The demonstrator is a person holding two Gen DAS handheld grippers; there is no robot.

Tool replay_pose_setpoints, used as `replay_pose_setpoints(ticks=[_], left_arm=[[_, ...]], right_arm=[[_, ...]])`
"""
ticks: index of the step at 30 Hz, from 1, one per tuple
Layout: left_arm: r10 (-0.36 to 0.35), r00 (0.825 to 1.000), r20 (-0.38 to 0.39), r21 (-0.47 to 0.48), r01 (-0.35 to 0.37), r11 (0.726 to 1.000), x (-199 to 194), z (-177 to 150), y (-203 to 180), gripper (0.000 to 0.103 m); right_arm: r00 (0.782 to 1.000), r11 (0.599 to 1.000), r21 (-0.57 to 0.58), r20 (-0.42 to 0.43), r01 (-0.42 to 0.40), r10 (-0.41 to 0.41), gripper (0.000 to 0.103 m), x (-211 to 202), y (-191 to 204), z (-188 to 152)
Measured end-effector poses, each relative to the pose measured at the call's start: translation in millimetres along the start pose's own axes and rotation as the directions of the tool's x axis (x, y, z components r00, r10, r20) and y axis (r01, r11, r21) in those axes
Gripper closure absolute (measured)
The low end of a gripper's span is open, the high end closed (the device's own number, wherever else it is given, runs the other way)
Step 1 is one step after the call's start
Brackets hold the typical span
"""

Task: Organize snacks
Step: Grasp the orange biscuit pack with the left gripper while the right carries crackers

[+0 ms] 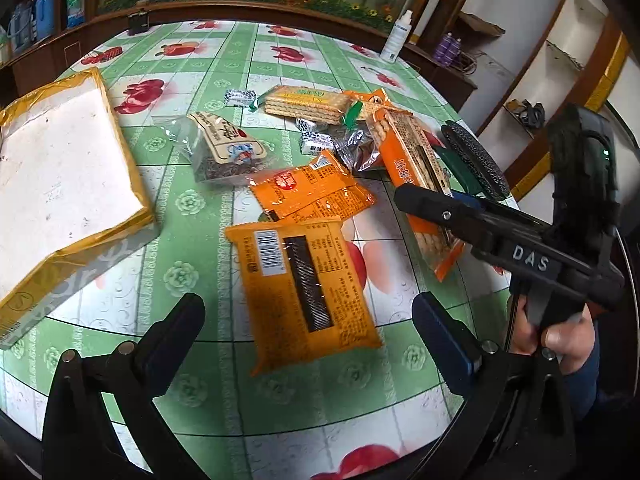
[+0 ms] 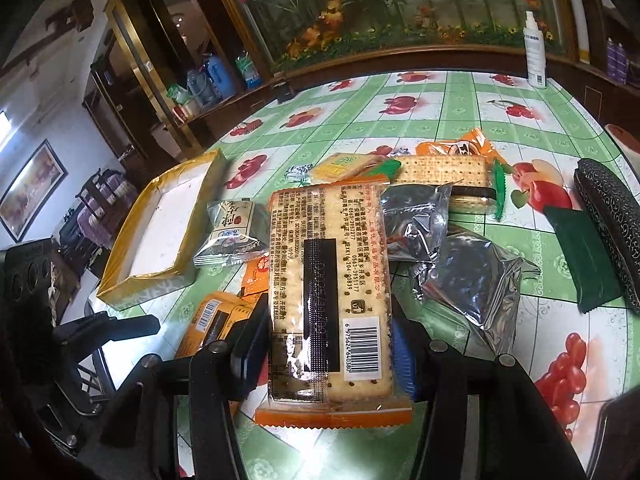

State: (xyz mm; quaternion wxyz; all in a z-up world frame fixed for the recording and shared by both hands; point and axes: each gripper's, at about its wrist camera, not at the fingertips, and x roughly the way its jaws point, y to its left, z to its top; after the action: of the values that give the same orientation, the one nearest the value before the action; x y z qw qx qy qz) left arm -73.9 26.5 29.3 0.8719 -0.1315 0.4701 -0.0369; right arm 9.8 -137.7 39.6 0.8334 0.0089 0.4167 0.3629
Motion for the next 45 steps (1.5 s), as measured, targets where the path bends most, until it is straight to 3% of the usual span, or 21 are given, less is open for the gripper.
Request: replay_pose_setpoints(ticks=[9, 12, 14, 15, 26, 34, 45], left_arm=[[0.174, 0.984, -0.038, 0.046, -0.173, 0.984, 27.8, -2.1, -14.4, 0.000], [0.219, 0.975, -0.026, 0.074, -0.217, 0.973, 31.2, -3.6, -15.2, 0.013], [0.249, 0.969, 0.001, 0.105, -0.248, 0.963, 29.4, -5.2, -18.5, 0.032], [0.248, 0.969, 0.005, 0.104, -0.247, 0.963, 28.1, -4.9, -19.2, 0.034], [0.227, 0.971, 0.068, 0.117, -0.234, 0.965, 11.7, -7.3, -17.2, 0.034], [0.236, 0.961, 0.142, 0.091, -0.250, 0.964, -8.2, -2.6, -7.6, 0.034], [0.317, 0.917, 0.245, 0.055, -0.339, 0.939, -30.2, 2.0, 7.6, 0.034]], right_arm=[[0.999, 1.000, -0.025, 0.034, -0.016, 0.017, 0.048, -5.8, -1.0, -4.1], [0.999, 0.999, -0.026, 0.037, -0.030, 0.031, 0.048, -6.3, -1.2, -3.4], [0.999, 0.999, -0.025, 0.037, -0.034, 0.035, 0.049, -6.6, -1.0, -3.2], [0.999, 0.999, -0.026, 0.036, -0.037, 0.038, 0.049, -6.4, -0.9, -4.3], [0.999, 0.998, -0.048, 0.040, -0.033, 0.035, 0.049, -5.4, 2.2, -5.6], [0.999, 0.998, -0.066, 0.042, -0.021, 0.024, 0.049, -3.8, 6.7, -7.1], [0.998, 0.996, -0.082, 0.033, -0.046, 0.049, 0.049, -1.1, 19.3, -7.1]])
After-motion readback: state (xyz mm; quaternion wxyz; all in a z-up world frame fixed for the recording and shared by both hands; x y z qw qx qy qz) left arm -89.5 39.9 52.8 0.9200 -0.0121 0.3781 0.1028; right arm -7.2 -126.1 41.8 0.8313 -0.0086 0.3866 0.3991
